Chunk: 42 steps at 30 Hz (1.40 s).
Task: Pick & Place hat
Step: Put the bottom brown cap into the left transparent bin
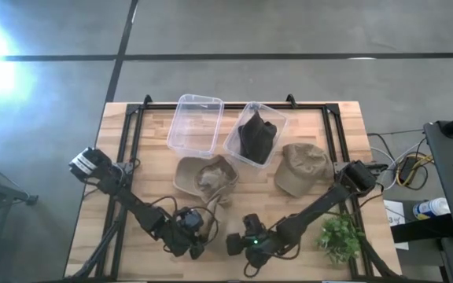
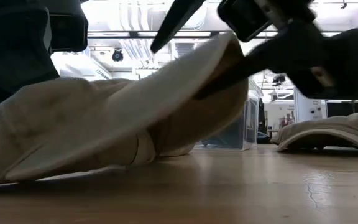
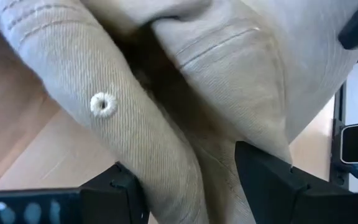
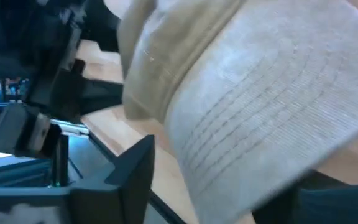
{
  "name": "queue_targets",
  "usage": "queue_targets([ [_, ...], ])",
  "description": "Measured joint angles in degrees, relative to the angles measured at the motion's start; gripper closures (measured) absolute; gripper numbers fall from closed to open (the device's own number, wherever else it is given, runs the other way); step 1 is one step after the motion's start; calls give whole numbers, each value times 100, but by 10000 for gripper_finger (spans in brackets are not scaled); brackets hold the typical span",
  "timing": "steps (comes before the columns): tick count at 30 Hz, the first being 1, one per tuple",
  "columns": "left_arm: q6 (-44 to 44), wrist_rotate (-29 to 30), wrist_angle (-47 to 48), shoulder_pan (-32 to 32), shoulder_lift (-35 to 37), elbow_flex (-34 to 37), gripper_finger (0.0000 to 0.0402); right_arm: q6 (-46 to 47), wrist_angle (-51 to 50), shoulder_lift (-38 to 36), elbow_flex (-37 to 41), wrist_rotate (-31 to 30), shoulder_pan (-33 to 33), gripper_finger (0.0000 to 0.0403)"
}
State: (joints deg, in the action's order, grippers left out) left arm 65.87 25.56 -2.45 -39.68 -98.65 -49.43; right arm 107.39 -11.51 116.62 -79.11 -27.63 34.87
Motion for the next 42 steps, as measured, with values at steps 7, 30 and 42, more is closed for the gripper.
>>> queue_targets([
  [7,-132,112,-57,-1,0,0,193,-407,-2,-1,2,35,-196,348],
  [30,-2919,3359,124,-332,3051,-4,193,-3413,-757,-2324,4,-1309,-68,389],
  [42,-2190,2051,2277,-421,3849,-2,193,-4840,-598,-3136,-7,-2163,-1734,389],
])
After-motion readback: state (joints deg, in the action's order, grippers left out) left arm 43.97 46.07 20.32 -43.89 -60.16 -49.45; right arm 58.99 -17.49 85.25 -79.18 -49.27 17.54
